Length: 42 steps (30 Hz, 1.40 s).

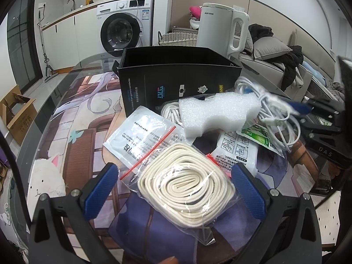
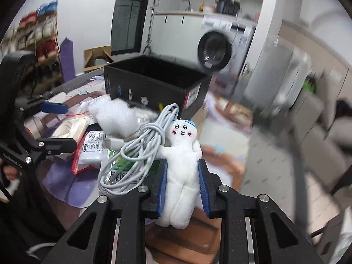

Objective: Organize soft objects
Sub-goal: 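Grasp the clear bag of cream rope with the left gripper while the right holds the doll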

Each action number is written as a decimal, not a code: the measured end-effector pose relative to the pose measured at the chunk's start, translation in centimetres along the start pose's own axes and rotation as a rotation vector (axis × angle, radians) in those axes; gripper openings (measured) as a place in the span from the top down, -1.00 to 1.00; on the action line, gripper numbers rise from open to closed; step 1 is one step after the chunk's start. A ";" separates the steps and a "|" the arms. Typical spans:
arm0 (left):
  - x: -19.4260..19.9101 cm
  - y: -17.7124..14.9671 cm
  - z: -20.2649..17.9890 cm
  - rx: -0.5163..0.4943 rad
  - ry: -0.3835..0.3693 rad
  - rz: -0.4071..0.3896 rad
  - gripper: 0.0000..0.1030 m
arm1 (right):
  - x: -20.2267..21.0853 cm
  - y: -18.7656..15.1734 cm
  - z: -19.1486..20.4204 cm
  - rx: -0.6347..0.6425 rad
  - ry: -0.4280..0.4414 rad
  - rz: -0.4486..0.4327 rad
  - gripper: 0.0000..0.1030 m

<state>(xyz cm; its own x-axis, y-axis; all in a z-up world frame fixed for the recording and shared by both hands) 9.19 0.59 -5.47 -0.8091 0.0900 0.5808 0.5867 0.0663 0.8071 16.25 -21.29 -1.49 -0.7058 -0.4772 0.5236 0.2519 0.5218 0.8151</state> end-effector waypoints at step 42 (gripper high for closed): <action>1.1 -0.8 -0.9 -0.066 -0.084 0.022 -0.03 | 3.4 2.1 -1.2 -0.085 0.025 -0.133 0.49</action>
<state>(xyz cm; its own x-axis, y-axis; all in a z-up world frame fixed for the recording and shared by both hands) 7.82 -0.26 -5.43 -0.7889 0.1736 0.5895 0.5983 -0.0019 0.8013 15.21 -22.70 2.27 -0.7200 -0.5563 0.4150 0.2133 0.3916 0.8951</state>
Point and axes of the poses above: each gripper's, at about its wrist camera, not at the fingertips, and x roughly against the way its jaws point, z to its left, y to its top, the point moved 4 cm from there along -x, roughly the way its jaws point, and after that the axes turned 8 degrees about -z, right-handed, at the moved point
